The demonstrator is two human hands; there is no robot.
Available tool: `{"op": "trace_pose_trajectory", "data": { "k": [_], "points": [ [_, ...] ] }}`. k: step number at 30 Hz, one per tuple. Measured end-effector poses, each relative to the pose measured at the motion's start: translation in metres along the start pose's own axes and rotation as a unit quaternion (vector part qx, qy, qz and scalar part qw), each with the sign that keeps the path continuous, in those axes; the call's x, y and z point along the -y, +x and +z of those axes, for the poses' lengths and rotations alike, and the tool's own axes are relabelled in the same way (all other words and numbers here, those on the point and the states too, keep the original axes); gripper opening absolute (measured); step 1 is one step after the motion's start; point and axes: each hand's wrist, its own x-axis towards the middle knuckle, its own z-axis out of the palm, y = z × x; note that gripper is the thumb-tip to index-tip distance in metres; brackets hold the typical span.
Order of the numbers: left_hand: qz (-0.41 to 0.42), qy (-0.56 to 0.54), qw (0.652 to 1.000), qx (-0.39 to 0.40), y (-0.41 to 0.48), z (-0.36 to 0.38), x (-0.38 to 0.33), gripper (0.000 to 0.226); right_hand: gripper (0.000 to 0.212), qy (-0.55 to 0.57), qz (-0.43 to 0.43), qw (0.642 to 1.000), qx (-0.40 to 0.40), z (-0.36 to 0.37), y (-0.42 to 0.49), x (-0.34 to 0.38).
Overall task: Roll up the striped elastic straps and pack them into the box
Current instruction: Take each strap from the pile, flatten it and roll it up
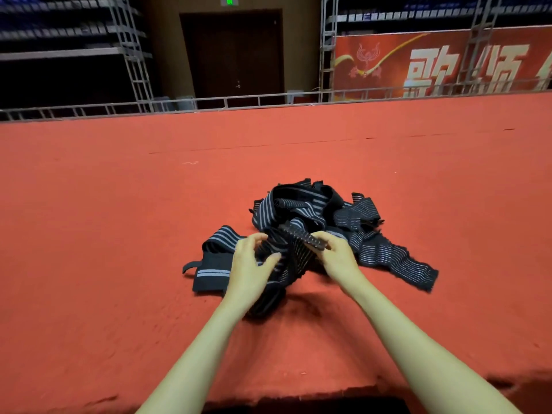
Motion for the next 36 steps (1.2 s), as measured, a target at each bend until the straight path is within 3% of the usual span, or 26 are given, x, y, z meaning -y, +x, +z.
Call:
{"op": "trace_pose_trajectory", "data": {
  "k": [4,8,10,13,15,18,22,27,29,32,36],
  "points": [
    [-0.026,0.243,0.958,0.152,-0.015,0.014,0.043,0.065,0.046,0.029,0.054,0.997,-0.037,-0.019,0.009,0.016],
    [-0.013,0.293,0.949,0.118,-0.016,0.017,0.057,0.066,0.018,0.018,0.05,0.998,-0.027,-0.035,0.016,0.015],
    [-0.004,0.267,0.949,0.165,-0.013,0.016,0.06,0.073,0.031,0.045,0.055,0.997,-0.021,-0.039,0.015,0.014],
    [0.005,0.136,0.965,0.226,-0.01,0.015,0.057,0.077,0.058,0.122,0.05,0.99,0.042,-0.04,0.008,0.017],
    [0.034,0.119,0.974,0.192,-0.009,0.017,0.058,0.06,0.051,0.131,0.03,0.989,0.068,-0.039,0.006,0.019],
    [0.105,0.209,0.961,0.146,-0.01,0.02,0.067,0.038,0.028,0.134,0.007,0.991,0.007,-0.04,0.01,0.026],
    [0.09,0.243,0.952,0.161,-0.01,0.025,0.082,0.043,0.03,0.135,-0.002,0.99,-0.048,-0.037,0.024,0.033],
    [0.036,0.228,0.972,0.054,0.017,0.033,0.069,0.044,0.035,0.124,-0.063,0.987,-0.08,-0.032,0.052,0.067],
    [0.008,0.218,0.972,0.083,0.031,0.032,0.066,0.046,0.027,0.135,-0.09,0.984,-0.077,-0.03,0.058,0.082],
    [-0.027,0.131,0.983,0.128,0.047,0.027,0.057,0.048,0.022,0.115,-0.111,0.985,-0.067,-0.028,0.06,0.087],
    [-0.036,-0.056,0.997,0.051,0.053,0.006,0.03,0.047,0.015,0.152,-0.077,0.985,-0.035,-0.032,0.058,0.082]
  ]
}}
